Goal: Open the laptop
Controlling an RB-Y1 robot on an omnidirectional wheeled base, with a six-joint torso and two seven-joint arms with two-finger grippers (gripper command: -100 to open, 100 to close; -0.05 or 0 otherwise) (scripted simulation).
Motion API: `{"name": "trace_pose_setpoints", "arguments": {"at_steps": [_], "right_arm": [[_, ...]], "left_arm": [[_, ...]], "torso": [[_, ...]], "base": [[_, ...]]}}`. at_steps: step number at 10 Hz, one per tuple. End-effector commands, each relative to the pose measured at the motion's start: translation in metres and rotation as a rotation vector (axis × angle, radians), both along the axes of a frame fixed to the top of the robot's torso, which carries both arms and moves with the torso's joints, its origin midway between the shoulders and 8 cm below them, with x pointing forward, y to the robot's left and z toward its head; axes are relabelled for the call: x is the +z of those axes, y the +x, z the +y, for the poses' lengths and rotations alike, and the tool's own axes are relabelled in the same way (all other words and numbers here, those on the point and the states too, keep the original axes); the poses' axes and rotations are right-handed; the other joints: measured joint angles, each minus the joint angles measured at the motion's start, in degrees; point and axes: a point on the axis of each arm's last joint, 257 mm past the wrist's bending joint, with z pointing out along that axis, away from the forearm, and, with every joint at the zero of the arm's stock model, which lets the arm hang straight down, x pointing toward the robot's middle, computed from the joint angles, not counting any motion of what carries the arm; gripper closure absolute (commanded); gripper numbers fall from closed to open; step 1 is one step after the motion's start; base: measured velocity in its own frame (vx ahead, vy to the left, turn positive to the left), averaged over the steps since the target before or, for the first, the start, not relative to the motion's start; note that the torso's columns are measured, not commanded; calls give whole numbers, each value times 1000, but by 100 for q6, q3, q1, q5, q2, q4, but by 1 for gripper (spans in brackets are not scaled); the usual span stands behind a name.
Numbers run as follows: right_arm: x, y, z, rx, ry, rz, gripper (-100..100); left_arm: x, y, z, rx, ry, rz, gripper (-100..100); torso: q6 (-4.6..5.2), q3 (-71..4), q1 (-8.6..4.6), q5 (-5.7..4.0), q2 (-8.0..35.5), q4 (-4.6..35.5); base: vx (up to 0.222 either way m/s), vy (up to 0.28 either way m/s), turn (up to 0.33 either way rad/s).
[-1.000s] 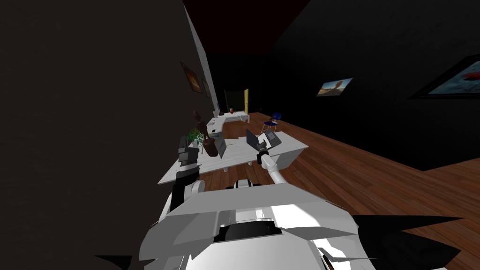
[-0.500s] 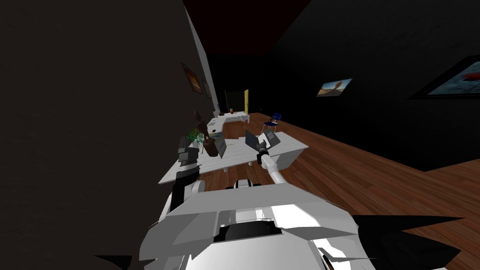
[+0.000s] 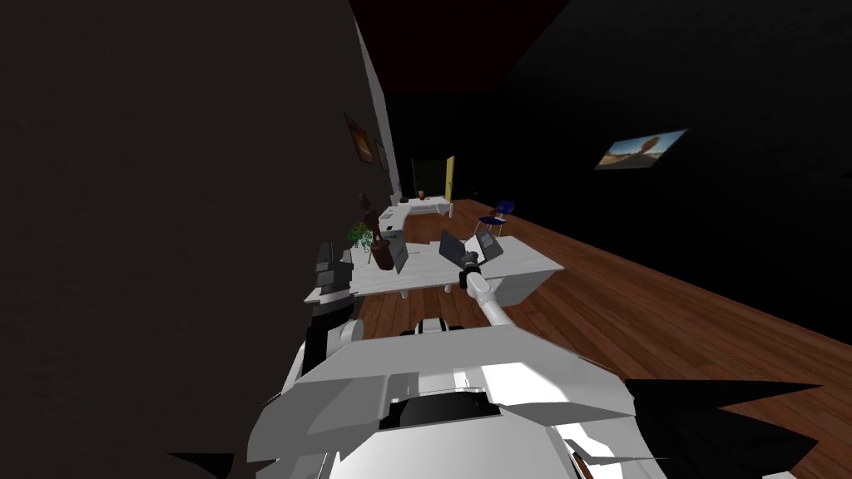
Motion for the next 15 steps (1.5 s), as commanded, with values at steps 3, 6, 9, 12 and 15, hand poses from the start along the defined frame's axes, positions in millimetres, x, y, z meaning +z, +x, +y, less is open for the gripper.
{"name": "trace_pose_setpoints", "arguments": {"at_steps": [3,6,9,12,15], "right_arm": [[2,-1,-66,-140,139,-51,100],[4,-7,-117,-256,240,-102,100],[4,-10,-134,-297,295,-131,100],[-5,-24,-144,-336,259,-118,-100],[-16,-40,-157,-385,221,-109,-100]], "left_arm": [[0,0,0,0,0,0,0],[0,0,0,0,0,0,0],[0,0,0,0,0,0,0],[0,0,0,0,0,0,0],[0,0,0,0,0,0,0]], "torso": [[-4,-14,28,7,-18,-8],[1,-11,16,4,-17,-6],[-1,-27,25,7,-41,-13],[-2,-26,38,10,-41,-13],[-1,-16,24,7,-24,-8]], "base": [[-130,-91,333],[-162,-92,414],[-84,-51,147],[12,13,66],[51,44,68]]}}
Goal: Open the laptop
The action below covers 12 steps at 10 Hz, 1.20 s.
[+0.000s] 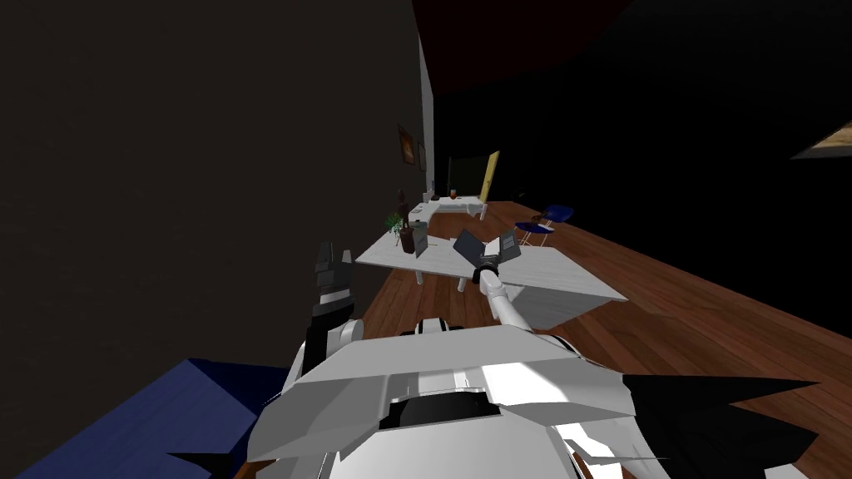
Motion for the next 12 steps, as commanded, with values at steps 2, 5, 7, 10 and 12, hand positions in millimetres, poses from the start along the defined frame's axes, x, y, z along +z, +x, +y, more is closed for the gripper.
{"name": "trace_pose_setpoints", "arguments": {"at_steps": [2,5,7,10,12], "right_arm": [[-13,-24,-16,-64,-44,27,-100],[-24,-45,-28,-115,-84,47,-100],[-30,-58,-35,-146,-110,59,-100],[-39,-83,-46,-197,-158,77,-100],[-44,-98,-52,-226,-191,85,-100]], "left_arm": [[0,0,0,0,0,0,0],[0,0,0,0,0,0,0],[0,0,0,0,0,0,0],[0,0,0,0,0,0,0],[0,0,0,0,0,0,0]], "torso": [[1,6,-7,-2,10,3],[0,1,5,1,2,0],[1,1,-2,0,3,1],[0,0,1,0,1,0],[-8,2,-6,-7,0,-3]], "base": [[44,31,73],[52,46,96],[54,39,78],[64,39,101],[50,38,77]]}}
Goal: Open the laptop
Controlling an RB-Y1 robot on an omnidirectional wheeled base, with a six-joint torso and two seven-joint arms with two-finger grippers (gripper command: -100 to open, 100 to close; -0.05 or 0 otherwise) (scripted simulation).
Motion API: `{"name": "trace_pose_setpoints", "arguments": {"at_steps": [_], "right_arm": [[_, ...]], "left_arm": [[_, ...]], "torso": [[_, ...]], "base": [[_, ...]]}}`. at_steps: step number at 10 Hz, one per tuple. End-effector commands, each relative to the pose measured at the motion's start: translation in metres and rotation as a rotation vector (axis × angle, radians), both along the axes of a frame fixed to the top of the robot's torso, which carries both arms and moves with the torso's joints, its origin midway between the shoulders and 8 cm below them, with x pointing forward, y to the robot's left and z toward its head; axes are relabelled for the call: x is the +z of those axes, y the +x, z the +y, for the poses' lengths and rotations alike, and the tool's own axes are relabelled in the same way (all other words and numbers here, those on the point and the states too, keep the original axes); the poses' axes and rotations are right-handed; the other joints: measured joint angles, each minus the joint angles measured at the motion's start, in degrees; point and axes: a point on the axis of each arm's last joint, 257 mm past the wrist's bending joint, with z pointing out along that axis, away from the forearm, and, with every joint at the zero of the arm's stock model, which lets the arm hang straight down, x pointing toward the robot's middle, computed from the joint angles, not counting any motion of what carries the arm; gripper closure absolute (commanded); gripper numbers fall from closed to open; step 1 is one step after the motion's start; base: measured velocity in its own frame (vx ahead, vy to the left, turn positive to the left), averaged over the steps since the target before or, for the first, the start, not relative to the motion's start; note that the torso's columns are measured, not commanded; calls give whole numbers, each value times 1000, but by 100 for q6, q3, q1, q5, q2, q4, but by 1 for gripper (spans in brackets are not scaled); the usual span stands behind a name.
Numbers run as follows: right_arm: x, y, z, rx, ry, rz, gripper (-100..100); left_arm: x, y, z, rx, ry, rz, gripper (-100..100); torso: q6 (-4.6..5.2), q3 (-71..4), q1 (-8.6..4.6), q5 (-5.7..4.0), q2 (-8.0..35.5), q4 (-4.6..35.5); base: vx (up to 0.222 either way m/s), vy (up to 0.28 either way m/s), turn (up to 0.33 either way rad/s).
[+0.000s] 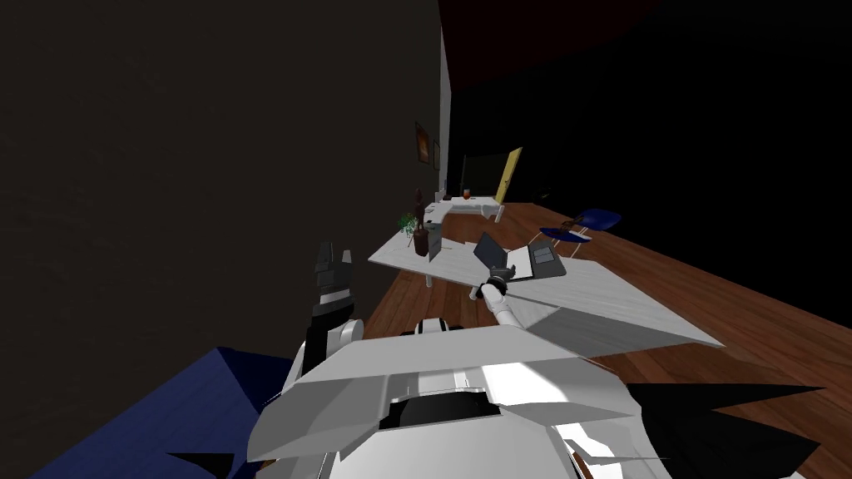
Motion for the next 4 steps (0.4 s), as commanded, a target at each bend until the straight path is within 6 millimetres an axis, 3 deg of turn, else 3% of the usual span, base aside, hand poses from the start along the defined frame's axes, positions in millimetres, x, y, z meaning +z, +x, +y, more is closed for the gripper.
{"name": "trace_pose_setpoints", "arguments": {"at_steps": [1,4], "right_arm": [[-5,-19,-7,-35,-39,10,-100],[-9,-45,-15,-76,-105,19,-100]], "left_arm": [[0,0,0,0,0,0,0],[0,0,0,0,0,0,0]], "torso": [[-5,-6,2,-5,-10,-5],[-26,-19,4,-19,-35,-18]], "base": [[51,38,71],[55,36,99]]}}
